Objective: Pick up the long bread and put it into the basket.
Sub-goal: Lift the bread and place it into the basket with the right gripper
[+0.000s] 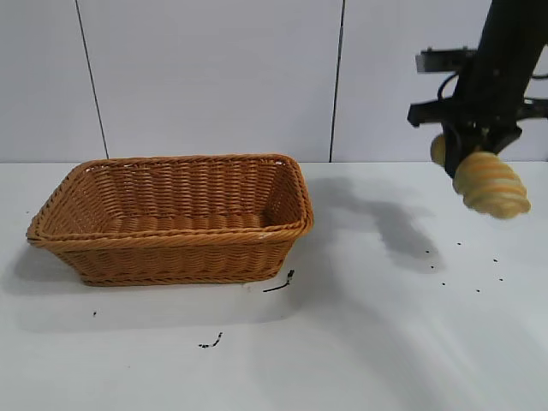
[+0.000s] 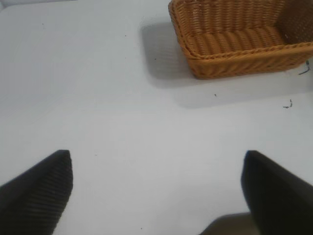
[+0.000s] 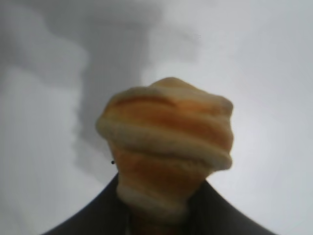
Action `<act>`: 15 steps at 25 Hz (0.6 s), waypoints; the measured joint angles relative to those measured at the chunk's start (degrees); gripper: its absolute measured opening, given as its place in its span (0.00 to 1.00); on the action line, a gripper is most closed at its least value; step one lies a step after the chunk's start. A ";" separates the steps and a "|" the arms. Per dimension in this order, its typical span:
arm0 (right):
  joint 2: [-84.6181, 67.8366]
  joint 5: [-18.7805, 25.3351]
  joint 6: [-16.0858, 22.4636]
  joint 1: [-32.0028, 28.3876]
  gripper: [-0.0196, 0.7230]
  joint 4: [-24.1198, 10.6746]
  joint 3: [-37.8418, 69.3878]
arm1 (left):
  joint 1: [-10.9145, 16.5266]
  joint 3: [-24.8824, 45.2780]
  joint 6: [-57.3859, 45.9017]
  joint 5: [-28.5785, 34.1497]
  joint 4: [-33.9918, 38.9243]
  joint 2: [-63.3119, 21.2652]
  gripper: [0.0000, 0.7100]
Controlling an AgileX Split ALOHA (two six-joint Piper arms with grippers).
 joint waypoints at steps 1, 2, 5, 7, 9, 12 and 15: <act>0.00 0.03 -0.63 0.84 0.22 -0.43 -1.47 | 0.00 0.00 0.00 0.00 0.00 0.00 0.98; 0.00 0.16 -1.40 1.93 0.22 -0.73 -2.60 | 0.00 0.00 0.00 0.00 0.00 0.00 0.98; 0.00 0.09 -5.41 5.42 0.22 -1.10 -5.15 | 0.00 0.00 0.00 0.00 0.00 0.00 0.98; 0.00 -1.14 -10.52 8.33 0.22 -1.14 -5.64 | 0.00 0.00 0.00 0.00 0.00 0.00 0.98; 0.00 -3.70 -16.25 11.28 0.22 -1.14 -5.69 | 0.00 0.00 0.00 0.00 0.00 0.00 0.98; 0.11 -7.71 -22.30 16.08 0.22 -1.14 -5.69 | 0.00 0.00 0.00 0.00 0.00 0.00 0.98; 1.51 -11.33 -26.50 20.76 0.22 -1.14 -5.89 | 0.00 0.00 0.00 0.00 0.00 0.00 0.98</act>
